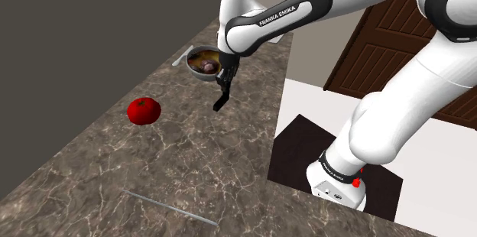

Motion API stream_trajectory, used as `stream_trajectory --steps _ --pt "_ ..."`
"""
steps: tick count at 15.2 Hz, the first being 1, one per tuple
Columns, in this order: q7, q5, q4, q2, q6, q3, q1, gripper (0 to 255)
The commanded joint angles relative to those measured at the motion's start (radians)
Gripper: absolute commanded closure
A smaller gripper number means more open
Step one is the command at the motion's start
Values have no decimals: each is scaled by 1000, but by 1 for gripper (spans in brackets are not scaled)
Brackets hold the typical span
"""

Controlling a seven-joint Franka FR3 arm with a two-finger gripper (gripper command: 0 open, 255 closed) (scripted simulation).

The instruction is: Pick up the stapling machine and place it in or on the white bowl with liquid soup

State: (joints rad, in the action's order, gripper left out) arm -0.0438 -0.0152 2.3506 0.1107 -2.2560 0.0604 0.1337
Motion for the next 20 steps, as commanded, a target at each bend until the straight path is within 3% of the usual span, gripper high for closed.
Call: stream_trajectory --steps 1,20 --pt "0 0 1 0 0 0 0 255" --pt "-2 -4 -149 98 248 -3 0 255"
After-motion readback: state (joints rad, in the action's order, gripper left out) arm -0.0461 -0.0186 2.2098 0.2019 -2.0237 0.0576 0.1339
